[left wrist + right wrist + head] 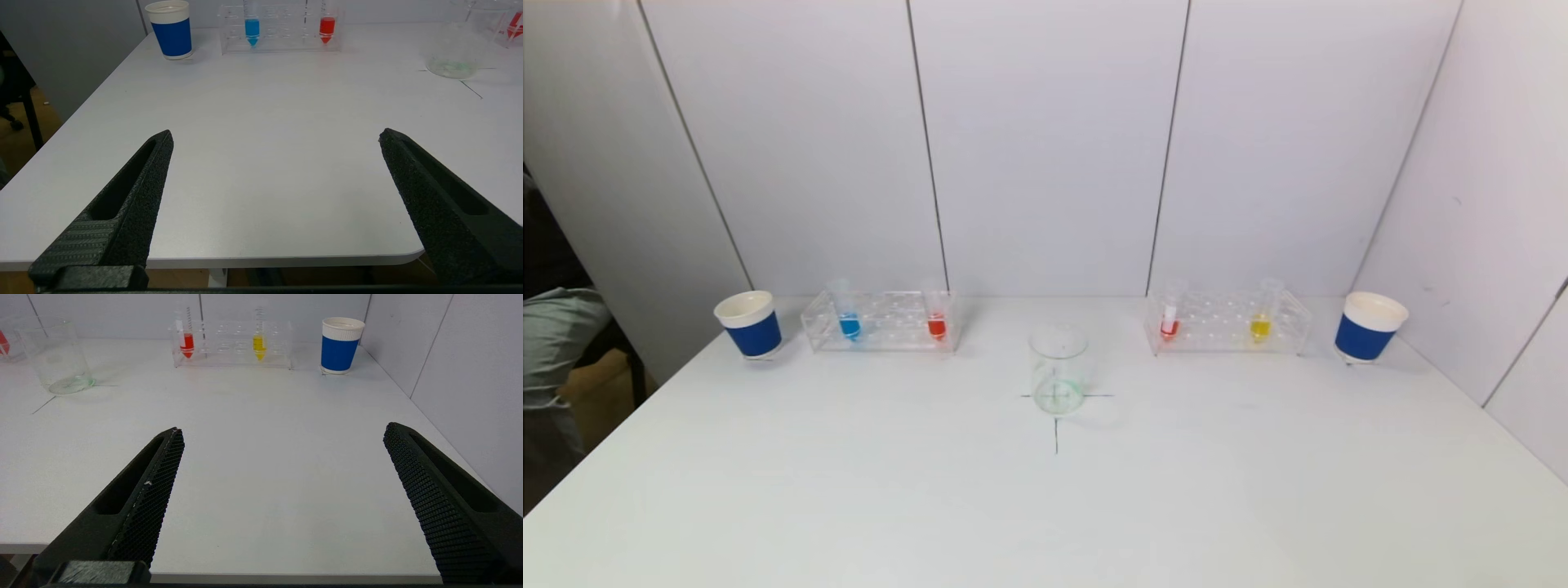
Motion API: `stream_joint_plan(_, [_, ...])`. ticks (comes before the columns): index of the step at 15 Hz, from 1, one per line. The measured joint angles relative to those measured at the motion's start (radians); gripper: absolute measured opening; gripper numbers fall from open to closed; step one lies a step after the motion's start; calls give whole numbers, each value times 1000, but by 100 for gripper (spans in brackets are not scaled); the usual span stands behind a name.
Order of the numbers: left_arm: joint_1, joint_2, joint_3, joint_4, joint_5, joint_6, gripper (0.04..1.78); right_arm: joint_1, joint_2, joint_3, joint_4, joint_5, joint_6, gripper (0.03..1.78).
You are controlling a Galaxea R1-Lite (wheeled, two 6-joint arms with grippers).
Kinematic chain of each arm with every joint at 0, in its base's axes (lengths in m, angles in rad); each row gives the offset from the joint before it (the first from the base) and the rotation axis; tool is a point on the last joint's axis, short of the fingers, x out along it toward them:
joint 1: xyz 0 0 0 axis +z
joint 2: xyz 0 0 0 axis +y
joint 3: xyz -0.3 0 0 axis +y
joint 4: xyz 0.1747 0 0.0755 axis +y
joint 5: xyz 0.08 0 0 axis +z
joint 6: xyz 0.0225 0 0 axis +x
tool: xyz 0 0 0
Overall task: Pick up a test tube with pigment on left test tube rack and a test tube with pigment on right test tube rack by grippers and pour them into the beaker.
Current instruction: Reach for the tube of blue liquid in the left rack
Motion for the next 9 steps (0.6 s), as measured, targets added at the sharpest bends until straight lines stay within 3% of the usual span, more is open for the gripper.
stream_joint_plan(9, [0, 0, 0, -1, 0, 2, 176, 0, 0, 0, 0, 0, 0, 177])
